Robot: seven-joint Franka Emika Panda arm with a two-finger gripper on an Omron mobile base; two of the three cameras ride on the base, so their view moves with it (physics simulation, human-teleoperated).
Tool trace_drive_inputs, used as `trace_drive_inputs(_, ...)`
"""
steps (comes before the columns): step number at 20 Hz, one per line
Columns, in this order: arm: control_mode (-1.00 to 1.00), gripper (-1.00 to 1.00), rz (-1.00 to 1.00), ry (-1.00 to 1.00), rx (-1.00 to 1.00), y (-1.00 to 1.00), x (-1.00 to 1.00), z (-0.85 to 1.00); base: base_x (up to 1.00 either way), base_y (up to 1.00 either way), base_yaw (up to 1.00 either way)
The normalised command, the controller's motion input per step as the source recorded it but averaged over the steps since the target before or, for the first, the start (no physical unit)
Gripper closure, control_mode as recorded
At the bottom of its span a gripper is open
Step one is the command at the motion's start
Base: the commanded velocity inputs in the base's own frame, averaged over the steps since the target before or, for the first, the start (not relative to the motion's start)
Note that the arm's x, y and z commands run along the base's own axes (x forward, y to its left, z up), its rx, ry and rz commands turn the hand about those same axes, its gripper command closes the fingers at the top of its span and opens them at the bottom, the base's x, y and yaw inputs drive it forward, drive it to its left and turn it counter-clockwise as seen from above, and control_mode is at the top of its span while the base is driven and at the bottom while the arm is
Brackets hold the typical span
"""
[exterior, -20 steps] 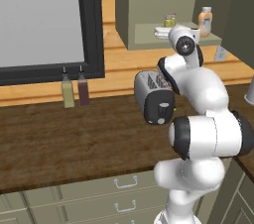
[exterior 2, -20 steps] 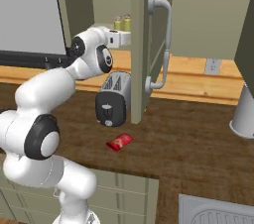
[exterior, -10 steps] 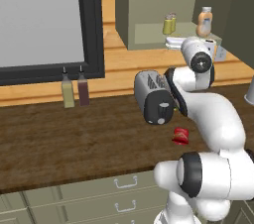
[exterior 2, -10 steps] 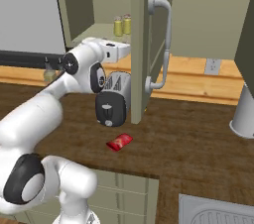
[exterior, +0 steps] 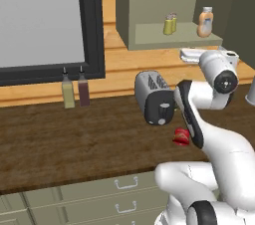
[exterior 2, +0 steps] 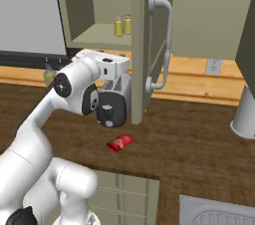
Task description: Put the shaker and condiment bottle from the counter next to their counterparts in the cabinet.
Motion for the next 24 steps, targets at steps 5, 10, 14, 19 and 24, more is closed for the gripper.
trace_drive_inputs(5, -1.00, -1.00, -0.04, 0.11, 0.00, -0.03, -0.78, 0.00, 0.00, 0.00, 0.00)
trace_drive_inputs(10, -1.00, -1.00, -0.13, 0.35, 0.00, 0.00, -0.47, 0.00, 0.00, 0.00, 0.00)
trace_drive_inputs(14, -1.00, -1.00, -0.15, 0.40, 0.00, 0.00, -0.34, 0.00, 0.00, 0.00, 0.00)
trace_drive_inputs(19, -1.00, -1.00, -0.08, 0.33, 0.05, 0.00, -0.16, 0.00, 0.00, 0.00, 0.00)
trace_drive_inputs(24, -1.00, -1.00, -0.02, 0.23, 0.11, 0.00, -0.11, -0.12, 0.00, 0.00, 0.00)
